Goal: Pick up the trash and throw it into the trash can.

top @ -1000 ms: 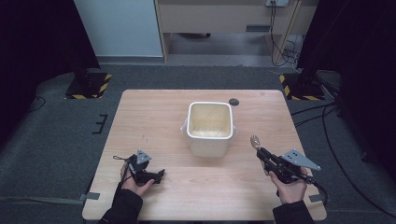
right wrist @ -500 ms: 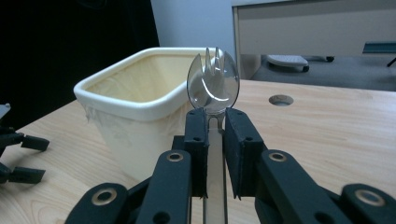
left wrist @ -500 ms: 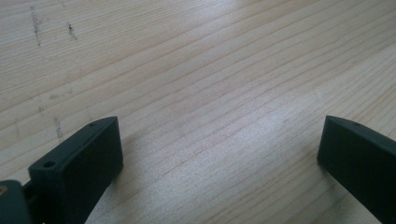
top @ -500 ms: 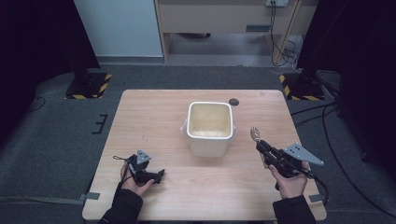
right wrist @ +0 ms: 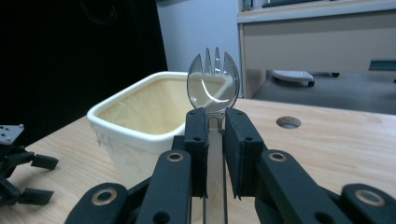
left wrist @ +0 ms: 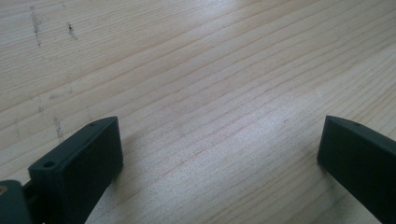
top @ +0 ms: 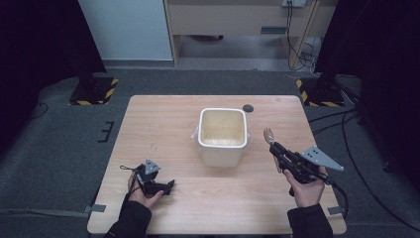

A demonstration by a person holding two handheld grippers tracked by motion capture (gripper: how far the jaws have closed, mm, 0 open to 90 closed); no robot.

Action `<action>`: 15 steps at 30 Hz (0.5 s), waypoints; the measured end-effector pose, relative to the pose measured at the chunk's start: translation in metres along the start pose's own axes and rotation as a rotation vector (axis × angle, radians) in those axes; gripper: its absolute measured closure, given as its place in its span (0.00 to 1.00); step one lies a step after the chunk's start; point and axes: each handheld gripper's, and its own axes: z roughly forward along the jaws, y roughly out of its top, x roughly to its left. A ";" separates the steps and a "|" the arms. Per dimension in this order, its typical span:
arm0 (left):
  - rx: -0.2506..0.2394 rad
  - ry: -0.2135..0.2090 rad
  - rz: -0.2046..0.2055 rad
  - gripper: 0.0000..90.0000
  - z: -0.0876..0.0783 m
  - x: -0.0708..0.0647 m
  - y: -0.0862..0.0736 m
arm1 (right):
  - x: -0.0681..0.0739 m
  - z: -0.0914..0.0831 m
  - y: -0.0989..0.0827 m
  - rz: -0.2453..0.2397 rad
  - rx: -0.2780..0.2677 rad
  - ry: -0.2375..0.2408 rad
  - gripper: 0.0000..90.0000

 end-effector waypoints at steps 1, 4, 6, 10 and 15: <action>0.000 0.000 0.000 0.00 0.000 0.000 0.000 | 0.001 0.001 0.002 -0.005 -0.001 0.003 0.89; 0.000 0.000 0.000 0.00 0.000 0.000 0.000 | 0.004 0.004 0.006 -0.005 -0.011 0.009 0.89; 0.000 0.000 0.000 0.00 0.000 0.000 0.000 | 0.006 0.006 0.009 -0.007 -0.015 0.016 0.89; 0.000 0.000 0.000 0.00 0.000 0.000 0.000 | 0.009 0.010 0.014 -0.013 -0.021 0.023 0.89; 0.000 0.000 0.000 0.00 0.000 0.000 0.000 | 0.013 0.016 0.022 -0.018 -0.036 0.029 0.89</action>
